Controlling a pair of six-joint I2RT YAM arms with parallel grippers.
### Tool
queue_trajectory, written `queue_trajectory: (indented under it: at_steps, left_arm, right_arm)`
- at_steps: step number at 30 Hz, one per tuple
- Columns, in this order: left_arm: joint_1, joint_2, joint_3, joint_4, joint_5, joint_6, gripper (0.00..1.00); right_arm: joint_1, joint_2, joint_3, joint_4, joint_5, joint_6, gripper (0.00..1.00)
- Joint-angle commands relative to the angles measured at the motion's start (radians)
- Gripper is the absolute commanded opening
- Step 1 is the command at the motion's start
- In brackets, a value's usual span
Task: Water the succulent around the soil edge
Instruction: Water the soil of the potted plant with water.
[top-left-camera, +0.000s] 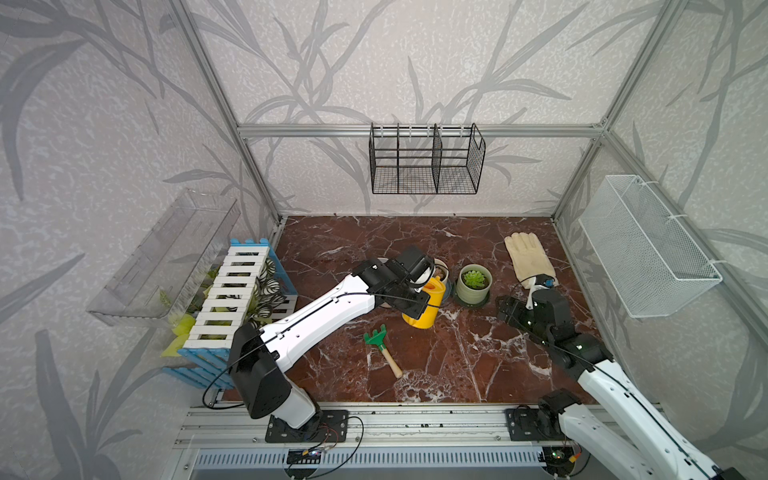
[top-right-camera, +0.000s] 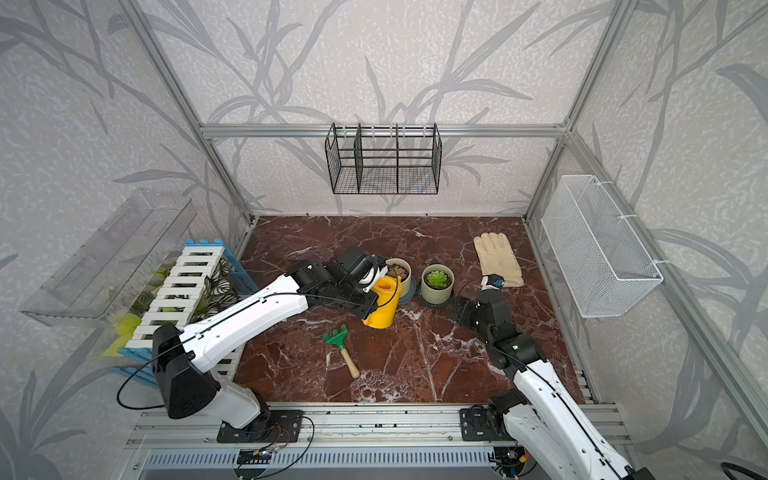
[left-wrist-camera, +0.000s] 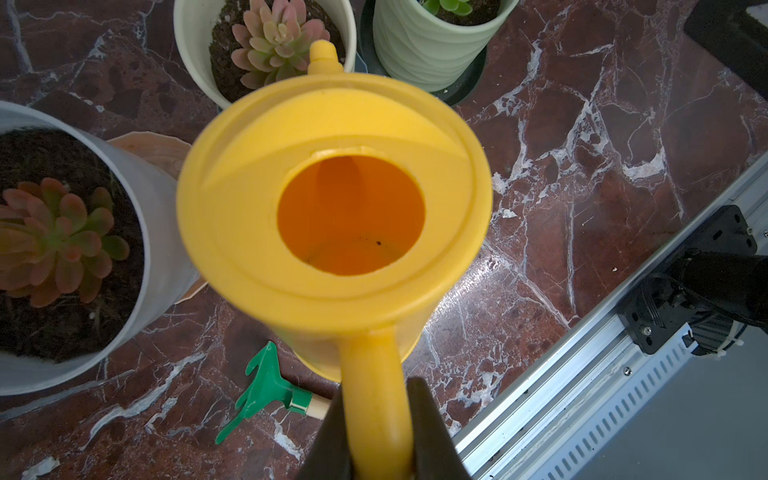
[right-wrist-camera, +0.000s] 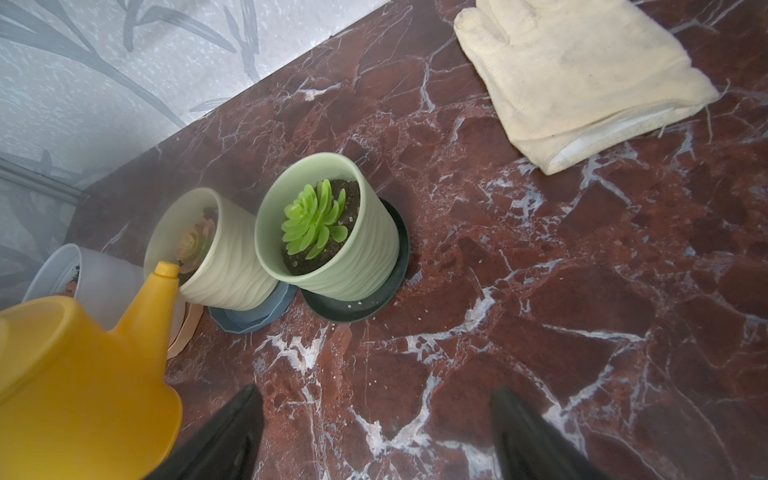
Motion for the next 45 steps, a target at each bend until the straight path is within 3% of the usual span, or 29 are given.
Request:
queue_trajectory:
  at_steps: [1,17,45]
  left_arm:
    - [0.0,-0.028,0.008,0.015,-0.036,0.01,0.0]
    - [0.005,-0.059,-0.001,-0.029,-0.154,0.012,0.0]
    - [-0.001,-0.038,-0.021,0.079,0.048,0.032,0.0]
  right_arm:
    - [-0.003,-0.007,-0.007,0.01,0.01,-0.003,0.87]
    - [-0.003,0.003,-0.01,0.015,0.009,0.001,0.87]
    - [-0.004,0.015,-0.01,0.02,0.006,0.002,0.87]
